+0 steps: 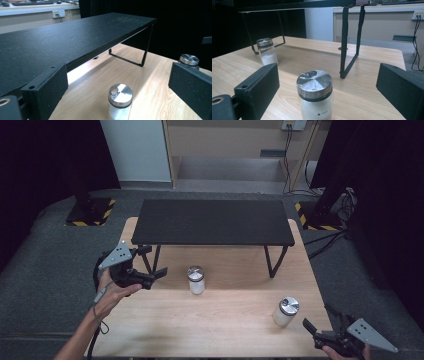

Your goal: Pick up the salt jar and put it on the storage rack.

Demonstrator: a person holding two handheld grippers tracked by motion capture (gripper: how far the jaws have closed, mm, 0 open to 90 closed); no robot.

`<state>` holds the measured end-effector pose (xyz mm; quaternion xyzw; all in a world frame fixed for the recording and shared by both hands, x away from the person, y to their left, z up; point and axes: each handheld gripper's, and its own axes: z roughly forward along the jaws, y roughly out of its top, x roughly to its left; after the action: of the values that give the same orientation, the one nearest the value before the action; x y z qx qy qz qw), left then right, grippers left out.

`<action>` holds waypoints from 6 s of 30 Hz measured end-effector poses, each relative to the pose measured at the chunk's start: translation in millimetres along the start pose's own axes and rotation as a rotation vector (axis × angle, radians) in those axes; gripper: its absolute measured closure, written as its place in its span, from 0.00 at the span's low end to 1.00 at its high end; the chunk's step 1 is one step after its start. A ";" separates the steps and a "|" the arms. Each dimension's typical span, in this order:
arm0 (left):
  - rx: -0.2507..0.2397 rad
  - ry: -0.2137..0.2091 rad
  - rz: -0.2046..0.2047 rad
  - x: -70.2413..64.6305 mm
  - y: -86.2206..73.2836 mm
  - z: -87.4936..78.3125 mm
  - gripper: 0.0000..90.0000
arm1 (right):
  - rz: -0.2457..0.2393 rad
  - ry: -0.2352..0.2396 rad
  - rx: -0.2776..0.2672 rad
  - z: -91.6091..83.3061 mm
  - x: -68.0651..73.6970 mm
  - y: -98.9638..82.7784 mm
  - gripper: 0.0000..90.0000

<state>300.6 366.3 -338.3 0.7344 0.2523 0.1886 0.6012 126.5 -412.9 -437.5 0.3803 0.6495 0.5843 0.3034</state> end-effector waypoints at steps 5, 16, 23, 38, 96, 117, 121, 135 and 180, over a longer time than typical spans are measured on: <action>0.007 -0.025 0.001 6.2 -0.9 4.8 0.01 | -0.005 -0.005 0.001 0.3 1.3 0.1 0.04; 0.082 -0.076 0.075 12.3 3.1 18.3 0.03 | -0.008 -0.006 -0.006 0.0 2.0 -0.1 0.04; 0.111 -0.104 0.098 15.1 5.0 23.5 0.03 | -0.009 -0.002 -0.009 0.1 1.6 -0.4 0.04; 0.210 -0.136 0.155 14.8 7.5 47.8 0.05 | -0.007 0.005 -0.007 0.5 0.7 -0.6 0.05; 0.322 -0.153 0.056 21.8 -34.0 148.0 0.11 | 0.005 0.010 -0.016 -0.2 -4.0 -3.5 0.06; 0.291 -0.148 0.064 19.7 -42.6 142.5 0.37 | 0.019 0.006 -0.019 -0.8 -5.4 -5.0 0.07; 0.301 -0.152 0.072 16.9 -38.0 139.5 0.37 | 0.017 0.009 -0.020 -0.7 -5.3 -4.7 0.07; 0.242 -0.219 0.078 9.8 2.4 109.0 0.38 | 0.015 0.007 -0.024 -1.3 -4.9 -4.4 0.07; 0.189 -0.140 0.091 4.1 181.5 52.8 0.37 | 0.038 0.015 -0.031 -0.4 -7.5 -6.5 0.07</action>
<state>360.7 300.0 -171.7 0.8099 0.1927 0.1395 0.5362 129.2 -419.7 -444.2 0.3833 0.6354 0.6028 0.2932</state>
